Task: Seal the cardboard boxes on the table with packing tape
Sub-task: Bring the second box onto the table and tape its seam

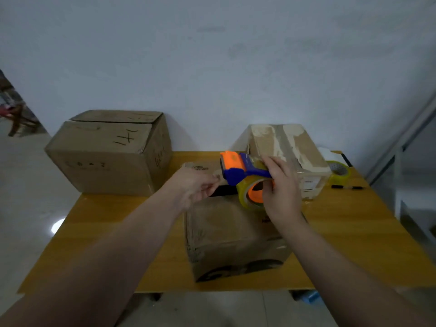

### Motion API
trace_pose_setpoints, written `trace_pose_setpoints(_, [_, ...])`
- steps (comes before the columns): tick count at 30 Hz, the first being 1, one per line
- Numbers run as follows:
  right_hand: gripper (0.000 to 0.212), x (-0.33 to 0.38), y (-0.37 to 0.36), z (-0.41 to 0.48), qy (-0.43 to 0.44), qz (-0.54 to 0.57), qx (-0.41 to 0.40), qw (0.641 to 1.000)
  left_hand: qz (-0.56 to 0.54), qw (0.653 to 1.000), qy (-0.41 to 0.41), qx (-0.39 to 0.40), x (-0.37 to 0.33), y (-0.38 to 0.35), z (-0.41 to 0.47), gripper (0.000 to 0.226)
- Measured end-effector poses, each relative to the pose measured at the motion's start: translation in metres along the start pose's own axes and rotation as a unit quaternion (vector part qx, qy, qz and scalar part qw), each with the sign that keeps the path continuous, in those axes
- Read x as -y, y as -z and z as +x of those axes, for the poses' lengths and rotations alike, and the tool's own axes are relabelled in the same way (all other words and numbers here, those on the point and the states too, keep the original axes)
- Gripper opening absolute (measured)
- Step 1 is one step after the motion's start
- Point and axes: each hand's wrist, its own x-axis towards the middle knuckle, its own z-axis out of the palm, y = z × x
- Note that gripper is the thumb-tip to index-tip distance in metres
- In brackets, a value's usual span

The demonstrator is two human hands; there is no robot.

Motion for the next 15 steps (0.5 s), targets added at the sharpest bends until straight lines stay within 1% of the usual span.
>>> trace_pose_setpoints(2, [0.054, -0.004, 0.004, 0.0, 0.042, -0.047, 0.019, 0.998, 0.026, 0.998, 0.048, 0.028, -0.001, 0.005, -0.001, 0.011])
trace_pose_setpoints(4, [0.051, -0.001, 0.012, 0.005, 0.08, -0.106, 0.05, 0.99, 0.037, 0.997, 0.058, 0.044, -0.002, 0.01, 0.0, 0.012])
trace_pose_setpoints(7, [0.035, 0.011, 0.022, 0.018, 0.073, -0.15, 0.141, 0.976, 0.055, 0.997, 0.043, 0.042, -0.006, 0.01, 0.0, 0.009])
trace_pose_setpoints(9, [0.033, 0.013, 0.025, 0.028, 0.058, -0.143, 0.21, 0.966, 0.08, 0.996, 0.024, 0.031, -0.009, 0.011, -0.001, 0.008])
trace_pose_setpoints(10, [0.038, 0.014, 0.027, 0.031, 0.055, -0.134, 0.241, 0.96, 0.094, 0.995, 0.011, 0.03, -0.01, 0.011, -0.002, 0.007])
trace_pose_setpoints(11, [0.047, 0.013, 0.029, 0.034, 0.068, -0.129, 0.265, 0.953, 0.109, 0.993, -0.004, 0.032, -0.011, 0.013, -0.003, 0.005])
trace_pose_setpoints(13, [0.071, 0.013, 0.033, 0.04, 0.12, -0.134, 0.303, 0.936, 0.135, 0.99, -0.038, 0.028, -0.015, 0.016, -0.005, 0.005])
trace_pose_setpoints(14, [0.08, 0.014, 0.033, 0.042, 0.13, -0.127, 0.323, 0.929, 0.145, 0.988, -0.054, 0.024, -0.017, 0.018, -0.005, 0.007])
trace_pose_setpoints(15, [0.084, 0.017, 0.033, 0.044, 0.129, -0.11, 0.345, 0.923, 0.154, 0.985, -0.069, 0.02, -0.021, 0.02, -0.006, 0.008])
